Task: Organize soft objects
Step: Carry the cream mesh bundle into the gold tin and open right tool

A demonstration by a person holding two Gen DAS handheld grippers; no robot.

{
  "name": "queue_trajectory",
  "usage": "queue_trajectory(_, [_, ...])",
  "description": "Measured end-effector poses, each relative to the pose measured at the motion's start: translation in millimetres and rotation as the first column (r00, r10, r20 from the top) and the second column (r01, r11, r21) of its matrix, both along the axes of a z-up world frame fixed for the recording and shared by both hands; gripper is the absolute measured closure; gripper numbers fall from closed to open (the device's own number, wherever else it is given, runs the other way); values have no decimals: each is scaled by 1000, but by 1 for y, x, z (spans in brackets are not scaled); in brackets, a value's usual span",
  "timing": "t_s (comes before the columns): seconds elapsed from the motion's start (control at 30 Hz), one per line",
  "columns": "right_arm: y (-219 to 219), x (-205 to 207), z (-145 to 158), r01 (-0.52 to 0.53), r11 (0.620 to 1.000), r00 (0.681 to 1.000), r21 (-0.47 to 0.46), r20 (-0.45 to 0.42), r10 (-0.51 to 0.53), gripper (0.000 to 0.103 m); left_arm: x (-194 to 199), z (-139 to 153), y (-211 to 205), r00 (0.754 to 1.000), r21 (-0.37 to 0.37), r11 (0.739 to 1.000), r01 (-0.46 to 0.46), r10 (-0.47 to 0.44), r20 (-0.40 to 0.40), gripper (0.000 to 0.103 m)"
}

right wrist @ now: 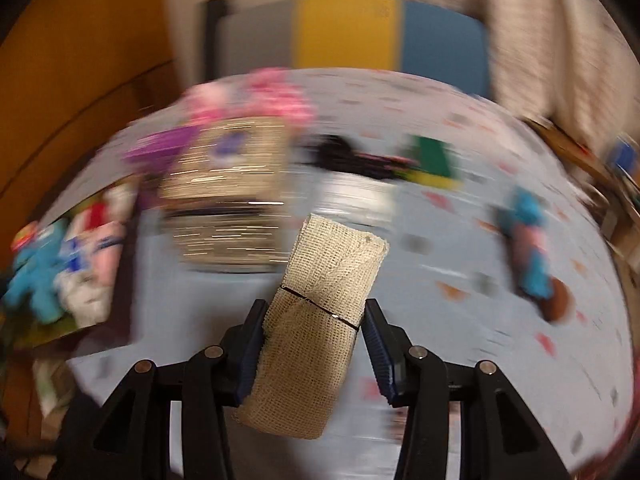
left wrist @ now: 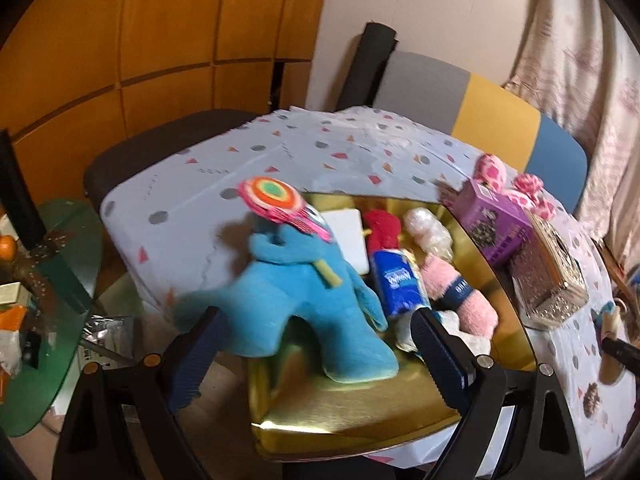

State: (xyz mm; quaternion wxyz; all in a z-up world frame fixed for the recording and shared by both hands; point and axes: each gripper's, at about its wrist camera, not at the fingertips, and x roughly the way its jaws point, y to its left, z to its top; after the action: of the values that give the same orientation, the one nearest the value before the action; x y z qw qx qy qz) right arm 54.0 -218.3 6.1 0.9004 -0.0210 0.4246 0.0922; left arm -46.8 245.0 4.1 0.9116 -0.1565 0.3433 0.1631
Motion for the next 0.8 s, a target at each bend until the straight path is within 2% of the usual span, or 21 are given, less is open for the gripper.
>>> queue_trajectory(0.03, [26,-2,3,-77,997,997,5,2,77,55,-2,2,4,1000,-11,1000,-8,8,8,9])
queue_trajectory(0.13, [83,-11,5,-221,975,975,26,7,221,55,-7,7,14,999,-17,999,-42,42,22,9])
queue_trajectory(0.2, [124,-18,9,-326,944,945,46,10,326,55,-10,10,19,998,-28,998,-51,52,31,9])
queue_trajectory(0.27, [166,-27,14,-431,900,902,58,19,431,55,-13,12,23,997,-18,998,-68,68,34,9])
queue_trajectory(0.4, [236,-36,12,-562,822,825,89,5,564,55,-16,12,32,995,-13,996,-90,90,29,9])
queue_trajectory(0.47, [262,-41,7,-597,798,801,82,0,599,55,-17,11,35,995,-11,996,-93,93,28,9])
queue_trajectory(0.57, [300,-42,-15,-630,771,770,99,-57,636,55,-18,10,36,995,7,995,-97,97,22,9])
queue_trajectory(0.63, [316,-47,-24,-644,760,756,88,-75,650,55,-18,10,37,995,5,996,-93,93,22,9])
queue_trajectory(0.8, [324,-48,-52,-639,765,755,78,-125,644,55,-15,7,36,996,6,997,-83,83,16,9])
